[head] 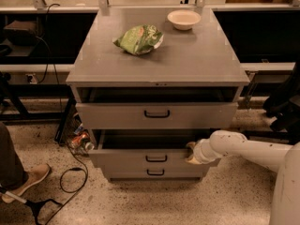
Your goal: Open middle drawer
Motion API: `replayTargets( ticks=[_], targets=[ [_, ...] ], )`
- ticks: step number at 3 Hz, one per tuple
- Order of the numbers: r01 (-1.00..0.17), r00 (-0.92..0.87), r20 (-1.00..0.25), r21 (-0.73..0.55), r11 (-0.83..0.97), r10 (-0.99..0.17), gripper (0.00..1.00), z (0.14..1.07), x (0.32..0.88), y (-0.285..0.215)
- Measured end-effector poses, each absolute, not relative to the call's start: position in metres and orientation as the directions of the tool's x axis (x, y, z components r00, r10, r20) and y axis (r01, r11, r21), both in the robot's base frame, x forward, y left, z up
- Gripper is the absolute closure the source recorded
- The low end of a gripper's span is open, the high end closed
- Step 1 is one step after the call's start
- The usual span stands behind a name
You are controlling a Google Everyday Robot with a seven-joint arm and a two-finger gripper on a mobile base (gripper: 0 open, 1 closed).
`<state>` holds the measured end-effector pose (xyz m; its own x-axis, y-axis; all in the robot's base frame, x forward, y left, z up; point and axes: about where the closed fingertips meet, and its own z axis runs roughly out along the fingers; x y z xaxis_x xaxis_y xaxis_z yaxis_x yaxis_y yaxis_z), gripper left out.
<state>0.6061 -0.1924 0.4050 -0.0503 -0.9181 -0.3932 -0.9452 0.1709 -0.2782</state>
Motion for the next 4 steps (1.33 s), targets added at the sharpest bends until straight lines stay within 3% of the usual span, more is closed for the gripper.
replayTargets(
  ticks=[1,2,4],
  targets=[
    [-0.945,-0.05,-0.393,-0.278,0.171,-0.918,0.04,0.405,0.606,-0.192],
    [-0.946,-0.05,-0.394,-0.276,0.17,-0.918,0.0,0.404,0.606,-0.191],
    [-0.958,-0.048,-0.385,-0.245,0.152,-0.922,0.02,0.401,0.595,-0.192]
  ],
)
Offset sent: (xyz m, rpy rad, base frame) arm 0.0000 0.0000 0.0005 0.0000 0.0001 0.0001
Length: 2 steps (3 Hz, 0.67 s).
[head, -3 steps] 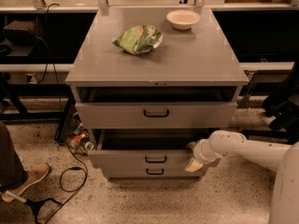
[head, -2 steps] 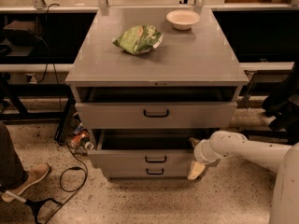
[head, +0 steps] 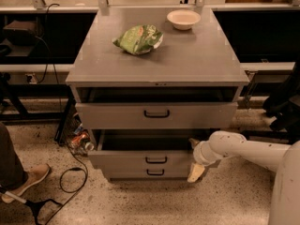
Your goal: Open middle drawer
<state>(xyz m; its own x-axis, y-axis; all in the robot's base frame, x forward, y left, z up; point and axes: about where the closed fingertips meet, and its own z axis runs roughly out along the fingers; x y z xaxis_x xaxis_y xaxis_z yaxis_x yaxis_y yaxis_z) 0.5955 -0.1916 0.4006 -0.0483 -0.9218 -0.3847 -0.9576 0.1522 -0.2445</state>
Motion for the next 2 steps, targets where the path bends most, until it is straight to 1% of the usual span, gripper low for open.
replayTargets(
  ticks=[1,2],
  targets=[
    [-0.963,-0.059,-0.376,-0.223,0.152,-0.925,0.02,0.4,0.586,-0.195],
    [-0.959,-0.064,-0.366,-0.236,0.159,-0.928,0.27,0.411,0.573,-0.199]
  ],
)
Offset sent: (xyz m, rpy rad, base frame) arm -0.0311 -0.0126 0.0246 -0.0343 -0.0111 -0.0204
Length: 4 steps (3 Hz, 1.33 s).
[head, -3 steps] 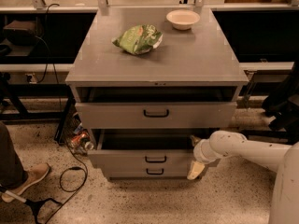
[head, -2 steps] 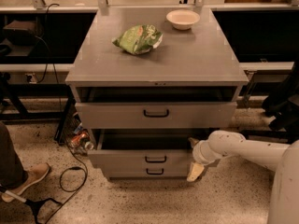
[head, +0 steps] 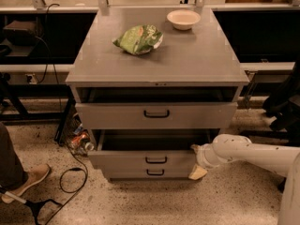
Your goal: Open middle drawer
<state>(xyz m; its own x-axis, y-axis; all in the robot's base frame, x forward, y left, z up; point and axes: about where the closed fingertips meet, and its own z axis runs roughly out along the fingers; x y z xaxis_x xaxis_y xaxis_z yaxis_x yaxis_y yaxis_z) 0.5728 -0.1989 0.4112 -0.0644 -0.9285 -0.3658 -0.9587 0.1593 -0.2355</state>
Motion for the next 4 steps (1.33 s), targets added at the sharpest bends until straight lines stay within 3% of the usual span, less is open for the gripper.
replayTargets(
  ticks=[1,2,3,4],
  targets=[
    [-0.957,-0.073,-0.364,-0.235,0.167,-0.928,0.51,0.415,0.564,-0.2],
    [-0.948,-0.107,-0.369,-0.242,0.206,-0.923,0.82,0.422,0.545,-0.209],
    [-0.904,-0.181,-0.39,-0.296,0.309,-0.903,1.0,0.443,0.504,-0.231],
    [-0.891,-0.2,-0.397,-0.307,0.335,-0.896,1.0,0.447,0.492,-0.236]
  ],
)
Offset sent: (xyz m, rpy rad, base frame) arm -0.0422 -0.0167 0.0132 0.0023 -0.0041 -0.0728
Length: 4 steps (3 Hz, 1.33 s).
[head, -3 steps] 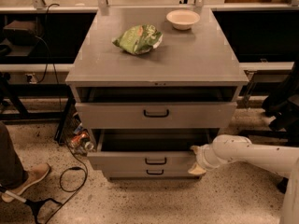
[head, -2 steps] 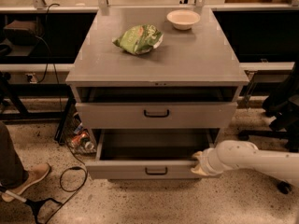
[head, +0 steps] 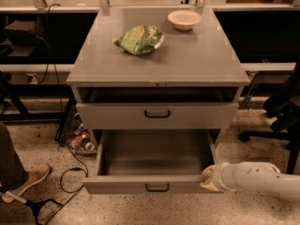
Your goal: Open middle drawer
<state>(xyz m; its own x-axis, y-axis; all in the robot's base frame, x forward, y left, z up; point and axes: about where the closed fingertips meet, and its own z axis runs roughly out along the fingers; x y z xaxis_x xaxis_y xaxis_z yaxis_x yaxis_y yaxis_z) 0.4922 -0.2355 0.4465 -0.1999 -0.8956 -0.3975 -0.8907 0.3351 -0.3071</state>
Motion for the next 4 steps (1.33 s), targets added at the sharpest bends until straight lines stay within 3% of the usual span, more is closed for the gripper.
replayTargets(
  ticks=[1,4],
  targets=[
    [-0.865,-0.235,-0.432,-0.316,0.39,-0.871,1.0,0.4474,0.46,-0.242],
    [-0.863,-0.243,-0.447,-0.306,0.403,-0.861,1.0,0.4439,0.4525,-0.2406]
  ],
)
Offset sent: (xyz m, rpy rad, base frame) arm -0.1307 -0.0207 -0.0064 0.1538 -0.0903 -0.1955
